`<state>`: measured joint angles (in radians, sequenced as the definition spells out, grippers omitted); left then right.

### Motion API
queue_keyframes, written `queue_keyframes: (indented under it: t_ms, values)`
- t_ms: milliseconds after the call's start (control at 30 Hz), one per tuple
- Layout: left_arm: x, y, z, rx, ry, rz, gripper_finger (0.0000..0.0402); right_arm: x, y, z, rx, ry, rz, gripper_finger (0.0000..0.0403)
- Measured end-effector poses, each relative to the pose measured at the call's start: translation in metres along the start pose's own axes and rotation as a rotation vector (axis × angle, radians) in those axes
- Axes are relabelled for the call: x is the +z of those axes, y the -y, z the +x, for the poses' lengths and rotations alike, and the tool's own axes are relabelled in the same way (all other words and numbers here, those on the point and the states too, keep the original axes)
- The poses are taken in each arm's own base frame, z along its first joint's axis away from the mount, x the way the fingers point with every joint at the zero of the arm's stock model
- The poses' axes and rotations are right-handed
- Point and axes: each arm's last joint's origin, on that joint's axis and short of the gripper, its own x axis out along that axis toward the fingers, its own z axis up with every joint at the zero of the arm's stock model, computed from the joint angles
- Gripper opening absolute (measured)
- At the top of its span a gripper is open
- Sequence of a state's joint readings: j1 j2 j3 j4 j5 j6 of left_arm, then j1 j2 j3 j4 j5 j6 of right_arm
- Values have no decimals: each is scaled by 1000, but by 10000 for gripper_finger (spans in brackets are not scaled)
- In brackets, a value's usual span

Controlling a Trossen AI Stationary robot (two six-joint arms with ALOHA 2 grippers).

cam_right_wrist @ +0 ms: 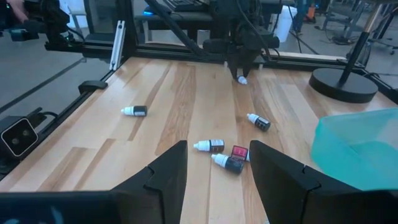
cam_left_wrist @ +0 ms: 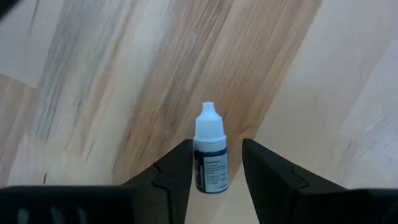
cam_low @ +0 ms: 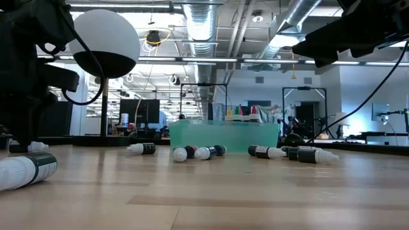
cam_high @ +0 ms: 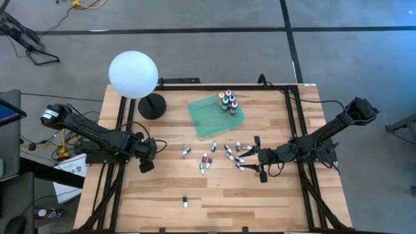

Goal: Pick & Place food coloring
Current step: Put the black food coloring bottle into the green bin

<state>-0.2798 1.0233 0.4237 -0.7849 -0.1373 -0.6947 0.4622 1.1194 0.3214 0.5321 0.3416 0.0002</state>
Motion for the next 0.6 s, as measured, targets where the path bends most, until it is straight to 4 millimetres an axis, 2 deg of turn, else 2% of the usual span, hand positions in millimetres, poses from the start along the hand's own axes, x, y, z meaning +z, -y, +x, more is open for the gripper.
queue_keyframes:
  t_ms: [233, 433, 600]
  values:
    - [-5, -1, 10, -34, 0, -16, 134, 0, 0, 0, 0, 0, 0, 159]
    - [-5, -1, 11, -41, 7, -28, 133, 0, 0, 0, 0, 0, 0, 159]
    - [-5, -1, 11, -42, 6, -28, 112, 0, 0, 0, 0, -1, 0, 159]
